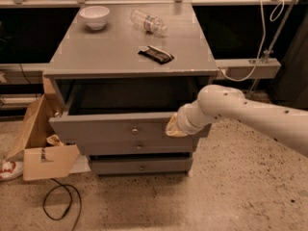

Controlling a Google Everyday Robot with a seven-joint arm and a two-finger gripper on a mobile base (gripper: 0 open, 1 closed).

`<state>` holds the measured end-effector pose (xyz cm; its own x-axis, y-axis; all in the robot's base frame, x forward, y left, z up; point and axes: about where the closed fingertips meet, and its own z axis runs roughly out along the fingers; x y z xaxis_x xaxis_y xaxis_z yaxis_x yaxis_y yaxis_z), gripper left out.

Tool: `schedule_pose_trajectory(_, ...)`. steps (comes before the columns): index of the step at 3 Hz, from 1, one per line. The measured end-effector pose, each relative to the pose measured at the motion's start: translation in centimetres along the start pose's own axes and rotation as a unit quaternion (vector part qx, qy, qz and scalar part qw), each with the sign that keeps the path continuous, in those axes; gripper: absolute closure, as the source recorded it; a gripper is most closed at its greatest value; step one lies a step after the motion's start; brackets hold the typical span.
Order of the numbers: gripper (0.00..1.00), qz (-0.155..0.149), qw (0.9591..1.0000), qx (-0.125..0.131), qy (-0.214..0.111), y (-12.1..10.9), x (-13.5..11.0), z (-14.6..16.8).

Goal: Close top drawer

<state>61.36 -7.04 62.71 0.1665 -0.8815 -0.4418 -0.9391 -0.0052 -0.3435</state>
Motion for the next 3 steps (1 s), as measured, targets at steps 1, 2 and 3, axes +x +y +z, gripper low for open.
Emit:
schedule_pose_trajectory(1,1.00,0.000,1.0000,0.000,0.000,0.1,0.0,0.0)
schedule_pose_trajectory(2,1.00,0.008,0.9980,0.000,0.063,-2.2,0.9,1.0)
schedule_pose_trajectory(3,1.00,0.006,0.9969,0.001,0.078,-2.5,1.2,1.1)
